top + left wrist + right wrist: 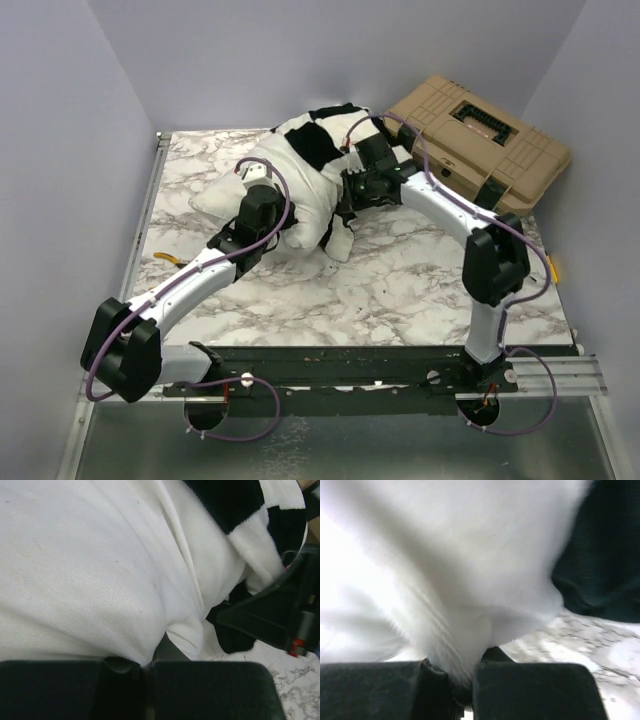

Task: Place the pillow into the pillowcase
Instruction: Stuff the pillow into the pillowcase.

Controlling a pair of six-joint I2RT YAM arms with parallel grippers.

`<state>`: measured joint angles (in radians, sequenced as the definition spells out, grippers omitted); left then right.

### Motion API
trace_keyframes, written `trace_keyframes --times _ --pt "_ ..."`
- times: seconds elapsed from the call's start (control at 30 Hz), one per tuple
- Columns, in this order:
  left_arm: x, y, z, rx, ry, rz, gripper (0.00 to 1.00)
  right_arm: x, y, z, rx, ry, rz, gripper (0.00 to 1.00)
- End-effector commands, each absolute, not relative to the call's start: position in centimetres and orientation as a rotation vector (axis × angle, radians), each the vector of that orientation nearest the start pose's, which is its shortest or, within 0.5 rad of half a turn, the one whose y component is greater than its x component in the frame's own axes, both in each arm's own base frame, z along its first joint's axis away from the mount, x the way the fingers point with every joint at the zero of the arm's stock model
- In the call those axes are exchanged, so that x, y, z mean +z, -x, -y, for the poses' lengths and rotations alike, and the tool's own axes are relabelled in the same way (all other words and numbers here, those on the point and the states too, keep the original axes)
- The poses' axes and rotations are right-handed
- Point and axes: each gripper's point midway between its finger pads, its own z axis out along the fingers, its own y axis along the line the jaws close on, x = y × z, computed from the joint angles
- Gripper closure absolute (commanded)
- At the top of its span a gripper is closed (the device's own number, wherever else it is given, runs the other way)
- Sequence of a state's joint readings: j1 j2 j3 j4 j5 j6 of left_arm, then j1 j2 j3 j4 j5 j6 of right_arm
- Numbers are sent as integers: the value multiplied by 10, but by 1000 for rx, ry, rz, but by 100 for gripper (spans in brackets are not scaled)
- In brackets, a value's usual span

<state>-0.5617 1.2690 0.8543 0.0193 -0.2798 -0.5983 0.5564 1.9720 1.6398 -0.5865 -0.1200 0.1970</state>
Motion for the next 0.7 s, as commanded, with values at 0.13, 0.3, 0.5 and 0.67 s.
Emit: trace_keyframes --times 0.13,0.3,0.5,0.67 --pt "271 -402 253 -794 167 -1666 100 261 -253 -368 1505 993 -2194 100" --pt "266 -411 266 -785 133 -1661 100 262 -229 -381 1595 1023 -2196 100" --pt "236 -397 206 -436 154 -1830 83 233 -260 -367 1335 821 -2400 100" --pt "225 -363 163 -245 81 -2058 26 229 -278 -362 1344 660 -2465 100"
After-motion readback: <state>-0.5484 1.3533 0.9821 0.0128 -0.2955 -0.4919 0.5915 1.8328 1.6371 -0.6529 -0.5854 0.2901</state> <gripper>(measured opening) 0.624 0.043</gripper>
